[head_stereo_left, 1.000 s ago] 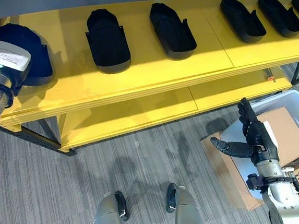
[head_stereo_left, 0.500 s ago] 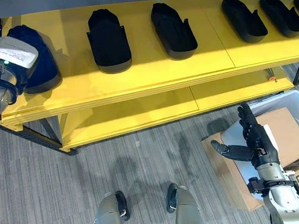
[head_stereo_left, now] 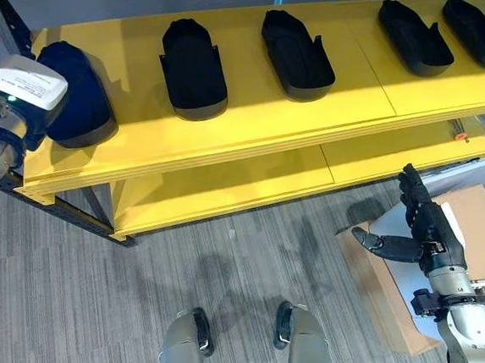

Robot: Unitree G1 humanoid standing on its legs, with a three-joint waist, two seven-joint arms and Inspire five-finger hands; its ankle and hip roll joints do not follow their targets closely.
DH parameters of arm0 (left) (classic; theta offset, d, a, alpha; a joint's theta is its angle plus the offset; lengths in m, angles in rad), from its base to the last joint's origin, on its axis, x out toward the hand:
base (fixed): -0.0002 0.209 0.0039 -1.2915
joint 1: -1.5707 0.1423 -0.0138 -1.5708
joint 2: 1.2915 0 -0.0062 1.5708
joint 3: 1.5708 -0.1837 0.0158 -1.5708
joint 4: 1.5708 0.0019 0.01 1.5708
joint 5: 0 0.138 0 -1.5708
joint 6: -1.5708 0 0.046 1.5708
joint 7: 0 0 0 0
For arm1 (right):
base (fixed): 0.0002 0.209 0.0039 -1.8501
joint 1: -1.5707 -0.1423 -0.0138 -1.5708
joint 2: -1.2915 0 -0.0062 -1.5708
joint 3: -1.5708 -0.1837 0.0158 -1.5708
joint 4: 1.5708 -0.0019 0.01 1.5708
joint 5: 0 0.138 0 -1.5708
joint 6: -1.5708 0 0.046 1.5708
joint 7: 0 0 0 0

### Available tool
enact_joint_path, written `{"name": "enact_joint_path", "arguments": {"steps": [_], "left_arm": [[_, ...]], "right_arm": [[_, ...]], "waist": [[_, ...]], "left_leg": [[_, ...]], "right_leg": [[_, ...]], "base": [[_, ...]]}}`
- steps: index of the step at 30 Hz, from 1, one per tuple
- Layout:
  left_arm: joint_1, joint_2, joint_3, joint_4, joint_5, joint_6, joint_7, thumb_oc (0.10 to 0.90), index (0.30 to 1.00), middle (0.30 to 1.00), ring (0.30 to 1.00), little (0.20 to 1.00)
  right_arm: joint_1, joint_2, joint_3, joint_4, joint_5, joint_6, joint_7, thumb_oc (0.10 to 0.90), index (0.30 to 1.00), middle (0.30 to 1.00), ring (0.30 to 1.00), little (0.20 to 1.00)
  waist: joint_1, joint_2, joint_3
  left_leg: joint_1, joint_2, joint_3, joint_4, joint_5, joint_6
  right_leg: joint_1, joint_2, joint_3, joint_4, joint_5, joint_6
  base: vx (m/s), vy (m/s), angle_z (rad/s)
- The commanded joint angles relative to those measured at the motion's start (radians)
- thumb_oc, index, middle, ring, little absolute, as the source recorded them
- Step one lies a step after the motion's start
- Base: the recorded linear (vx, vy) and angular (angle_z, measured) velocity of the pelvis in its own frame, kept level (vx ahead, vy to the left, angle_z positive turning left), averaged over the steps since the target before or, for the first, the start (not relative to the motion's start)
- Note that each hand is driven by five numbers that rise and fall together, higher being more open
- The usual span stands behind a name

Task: Move parts from the plastic box to the shelf.

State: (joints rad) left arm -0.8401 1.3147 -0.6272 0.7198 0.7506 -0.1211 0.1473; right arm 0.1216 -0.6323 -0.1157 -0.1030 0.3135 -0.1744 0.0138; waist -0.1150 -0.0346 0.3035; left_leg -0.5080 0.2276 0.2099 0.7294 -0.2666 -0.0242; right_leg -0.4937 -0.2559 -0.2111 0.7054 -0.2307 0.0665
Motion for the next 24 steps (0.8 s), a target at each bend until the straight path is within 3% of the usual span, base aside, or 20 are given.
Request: {"name": "enact_joint_path", "arguments": {"steps": [1, 7, 9, 11, 12, 13, 14, 16, 18, 19, 21, 22, 24], "left_arm": [[0.01, 0.145, 0.186, -0.079, -0.036, 0.049, 0.045, 0.9, 1.0, 1.0, 1.0, 1.0], [0.312, 0.1, 0.534, -0.264, -0.101, 0.048, 0.038, 0.9, 1.0, 1.0, 1.0, 1.0], [0.402, 0.042, 0.645, -0.32, -0.143, 0.049, 0.053, 0.9, 1.0, 1.0, 1.0, 1.0], [0.45, 0.019, 0.696, -0.356, -0.158, 0.042, 0.049, 0.9, 1.0, 1.0, 1.0, 1.0], [0.483, -0.048, 0.739, -0.396, -0.189, 0.038, 0.074, 0.9, 1.0, 1.0, 1.0, 1.0], [0.496, -0.061, 0.752, -0.422, -0.19, 0.033, 0.067, 0.9, 1.0, 1.0, 1.0, 1.0], [0.514, -0.136, 0.772, -0.469, -0.225, 0.024, 0.085, 0.9, 1.0, 1.0, 1.0, 1.0], [0.538, -0.153, 0.79, -0.496, -0.216, 0.029, 0.074, 0.9, 1.0, 1.0, 1.0, 1.0], [0.56, -0.221, 0.803, -0.541, -0.207, 0.025, 0.083, 0.9, 1.0, 1.0, 1.0, 1.0], [0.578, -0.241, 0.81, -0.572, -0.172, 0.031, 0.085, 0.9, 1.0, 1.0, 1.0, 1.0], [0.585, -0.313, 0.797, -0.612, -0.163, 0.022, 0.096, 0.9, 1.0, 1.0, 1.0, 1.0], [0.596, -0.39, 0.805, -0.638, -0.189, 0.013, 0.113, 0.9, 1.0, 1.0, 1.0, 1.0], [0.585, -0.427, 0.783, -0.646, -0.174, 0.015, 0.132, 0.9, 1.0, 1.0, 1.0, 1.0]], "right_arm": [[-0.05, -0.019, -0.147, -0.076, -0.039, -0.077, -0.02, 0.9, 1.0, 1.0, 1.0, 1.0], [-0.041, 0.012, -0.174, -0.073, -0.052, -0.057, -0.017, 0.9, 1.0, 1.0, 1.0, 1.0], [-0.057, 0.016, -0.16, -0.063, -0.048, -0.051, -0.021, 0.9, 1.0, 1.0, 1.0, 1.0], [-0.07, 0.015, -0.151, -0.061, -0.051, -0.048, -0.022, 0.9, 1.0, 1.0, 1.0, 1.0], [-0.093, 0.023, -0.123, -0.055, -0.05, -0.046, -0.022, 0.9, 1.0, 1.0, 1.0, 1.0], [-0.106, 0.021, -0.115, -0.053, -0.055, -0.044, -0.025, 0.9, 1.0, 1.0, 1.0, 1.0], [-0.126, 0.035, -0.09, -0.056, -0.061, -0.04, -0.022, 0.9, 1.0, 1.0, 1.0, 1.0], [-0.132, 0.035, -0.086, -0.052, -0.068, -0.035, -0.024, 0.9, 1.0, 1.0, 1.0, 1.0], [-0.141, 0.05, -0.067, -0.056, -0.077, -0.026, -0.02, 0.9, 1.0, 1.0, 1.0, 1.0], [-0.144, 0.053, -0.059, -0.053, -0.083, -0.02, -0.019, 0.9, 1.0, 1.0, 1.0, 1.0], [-0.158, 0.063, -0.039, -0.057, -0.088, -0.017, -0.021, 0.9, 1.0, 1.0, 1.0, 1.0], [-0.169, 0.075, -0.032, -0.061, -0.082, -0.016, -0.021, 0.9, 1.0, 1.0, 1.0, 1.0], [-0.18, 0.08, -0.015, -0.055, -0.08, -0.017, -0.024, 0.9, 1.0, 1.0, 1.0, 1.0]], "waist": [[0.015, 0.018, -0.07], [0.048, 0.019, -0.074], [0.051, 0.024, -0.073], [0.049, 0.026, -0.073], [0.057, 0.027, -0.074], [0.058, 0.028, -0.073], [0.067, 0.025, -0.073], [0.067, 0.027, -0.074], [0.074, 0.024, -0.071], [0.076, 0.026, -0.075], [0.08, 0.021, -0.073], [0.083, 0.02, -0.074], [0.082, 0.019, -0.073]], "left_leg": [[0.121, -0.003, -0.063, -0.024, -0.112, 0.007], [0.14, -0.011, -0.076, -0.048, -0.103, 0.001], [0.145, -0.013, -0.08, -0.052, -0.097, -0.003], [0.147, -0.014, -0.083, -0.051, -0.098, -0.003], [0.157, -0.016, -0.088, -0.053, -0.097, -0.005], [0.16, -0.017, -0.09, -0.053, -0.097, -0.006], [0.164, -0.02, -0.096, -0.053, -0.096, -0.007], [0.166, -0.022, -0.099, -0.056, -0.092, -0.008], [0.163, -0.022, -0.093, -0.06, -0.07, -0.004], [0.174, -0.025, -0.106, -0.06, -0.088, -0.01], [0.168, -0.028, -0.101, -0.069, -0.062, -0.006], [0.171, -0.031, -0.104, -0.075, -0.058, -0.006], [0.17, -0.034, -0.108, -0.074, -0.054, -0.008]], "right_leg": [[0.184, -0.031, 0.009, -0.142, 0.002, 0.073], [0.205, -0.036, -0.007, -0.147, -0.001, 0.069], [0.213, -0.036, -0.014, -0.142, -0.003, 0.066], [0.218, -0.036, -0.017, -0.141, -0.005, 0.064], [0.226, -0.037, -0.022, -0.132, -0.011, 0.06], [0.232, -0.037, -0.025, -0.13, -0.013, 0.058], [0.238, -0.037, -0.029, -0.123, -0.018, 0.054], [0.242, -0.038, -0.034, -0.124, -0.017, 0.051], [0.244, -0.043, -0.052, -0.127, -0.005, 0.039], [0.255, -0.04, -0.046, -0.12, -0.023, 0.046], [0.256, -0.044, -0.064, -0.126, -0.009, 0.034], [0.259, -0.047, -0.067, -0.123, -0.012, 0.03], [0.262, -0.049, -0.073, -0.12, -0.013, 0.028]], "base": [[0.0, -0.046, 0.08], [-0.01, -0.049, 0.16], [-0.02, -0.053, 0.15], [-0.01, -0.045, 0.16], [-0.01, -0.049, 0.19], [-0.03, -0.084, 0.21], [-0.02, -0.048, 0.08], [-0.02, -0.04, 0.06], [-0.05, -0.037, 0.11], [-0.1, -0.04, 0.14], [-0.07, -0.041, 0.16], [-0.02, -0.031, 0.14], [-0.02, -0.021, 0.09]]}}
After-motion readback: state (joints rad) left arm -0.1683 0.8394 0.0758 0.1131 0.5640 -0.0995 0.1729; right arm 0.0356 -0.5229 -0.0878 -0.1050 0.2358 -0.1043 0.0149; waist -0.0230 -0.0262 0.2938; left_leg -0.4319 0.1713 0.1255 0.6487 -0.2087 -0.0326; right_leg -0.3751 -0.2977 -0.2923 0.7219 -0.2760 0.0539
